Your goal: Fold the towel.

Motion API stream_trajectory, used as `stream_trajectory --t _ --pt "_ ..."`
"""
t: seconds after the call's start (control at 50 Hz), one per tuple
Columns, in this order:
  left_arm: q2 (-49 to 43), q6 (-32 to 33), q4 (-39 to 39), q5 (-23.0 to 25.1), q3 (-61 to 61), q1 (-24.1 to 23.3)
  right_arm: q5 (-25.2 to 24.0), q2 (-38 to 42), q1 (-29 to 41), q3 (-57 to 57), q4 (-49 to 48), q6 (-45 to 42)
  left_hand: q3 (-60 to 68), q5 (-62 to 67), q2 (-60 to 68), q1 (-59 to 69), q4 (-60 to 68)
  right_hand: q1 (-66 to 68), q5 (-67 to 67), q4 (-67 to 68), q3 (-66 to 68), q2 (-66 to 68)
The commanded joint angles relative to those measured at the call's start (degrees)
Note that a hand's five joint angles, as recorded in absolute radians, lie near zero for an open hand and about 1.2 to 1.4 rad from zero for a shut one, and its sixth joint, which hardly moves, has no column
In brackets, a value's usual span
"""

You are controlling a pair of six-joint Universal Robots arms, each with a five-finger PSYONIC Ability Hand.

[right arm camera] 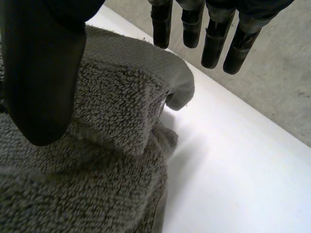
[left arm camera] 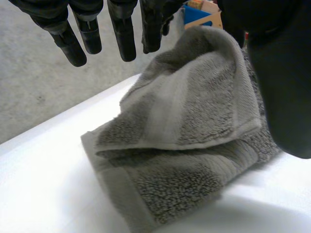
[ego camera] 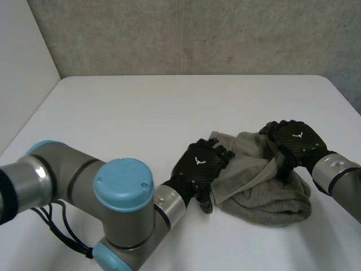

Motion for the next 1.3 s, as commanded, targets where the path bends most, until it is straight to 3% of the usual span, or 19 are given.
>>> stream_trajectory --t 0.02,0.38,0.56,0.7,0.8,0.84,0.86,0.9,1.02,1.08,1.12,1.3 --pt "3.95 -1.39 0.97 -0.42 -3.28 2.16 -0.12 -0.19 0.35 -0.19 -3.46 2.33 0.65 -2.49 -4.58 -4.6 0.51 -2.36 -1.35 -1.39 -1.77 -1.91" --pt "3.6 -1.39 0.97 -0.51 -3.28 2.25 -2.06 1.13 1.14 -0.36 -2.4 0.31 4.02 0.87 -1.22 -1.23 3.87 3.19 4.21 4.16 3.79 3.64" --pt "2.63 -1.74 0.97 -1.21 -2.4 3.3 -9.61 0.69 7.45 2.62 0.76 -8.12 7.21 4.07 1.98 1.96 7.07 8.24 9.25 9.21 8.84 8.69" --pt "1.58 -1.83 0.97 -1.39 -2.31 3.74 -8.92 1.48 12.83 3.41 -0.12 -9.27 9.74 6.59 4.5 4.49 9.59 10.26 11.27 11.23 10.85 10.71" --pt "1.4 -1.74 1.05 -1.39 -2.4 3.74 -8.48 4.91 14.41 2.54 -0.91 -10.07 9.9 6.76 4.67 4.65 9.76 16.48 17.5 17.45 17.08 16.93" --pt "1.4 -1.74 1.05 -1.39 -2.4 3.74 -7.43 5.44 14.41 1.92 -1.17 -10.68 9.9 6.76 4.67 4.65 9.76 33.53 34.54 34.5 34.13 33.98" --pt "1.4 -1.74 1.05 -1.39 -2.4 3.74 -7.42 5.44 14.41 1.92 -1.17 -10.68 9.9 6.76 4.67 4.65 9.76 33.64 34.65 34.61 34.23 34.09" --pt "1.4 -1.74 1.05 -1.39 -2.4 3.74 -6.2 4.92 13.79 1.48 -1.61 -9.81 9.9 6.76 4.67 4.65 9.76 65.05 66.06 66.02 65.64 65.5" --pt "1.4 -1.74 1.05 -1.39 -2.05 3.74 -4.96 2.1 12.65 1.92 -4.6 -6.73 9.9 6.76 4.67 4.65 9.76 65.2 66.22 66.18 65.8 65.65" --pt "1.23 -1.83 1.05 -1.39 -1.17 3.74 -4.43 -2.12 8.34 2.54 -4.78 -2.95 9.4 6.26 4.17 4.15 9.26 65.2 66.22 66.18 65.8 65.65" --pt "0.44 -1.83 1.05 -1.65 0.31 3.74 -5.31 -5.09 4.93 2.71 -4.17 2.3 9.06 5.92 3.83 3.81 8.92 65.2 66.22 66.18 65.8 65.65" --pt "-1.41 -3.67 0.35 -3.15 2.7 3.83 -11.11 -12.49 4.48 2.8 -3.55 13.14 9.06 5.92 3.83 3.81 8.92 65.2 66.22 66.18 65.8 65.65"
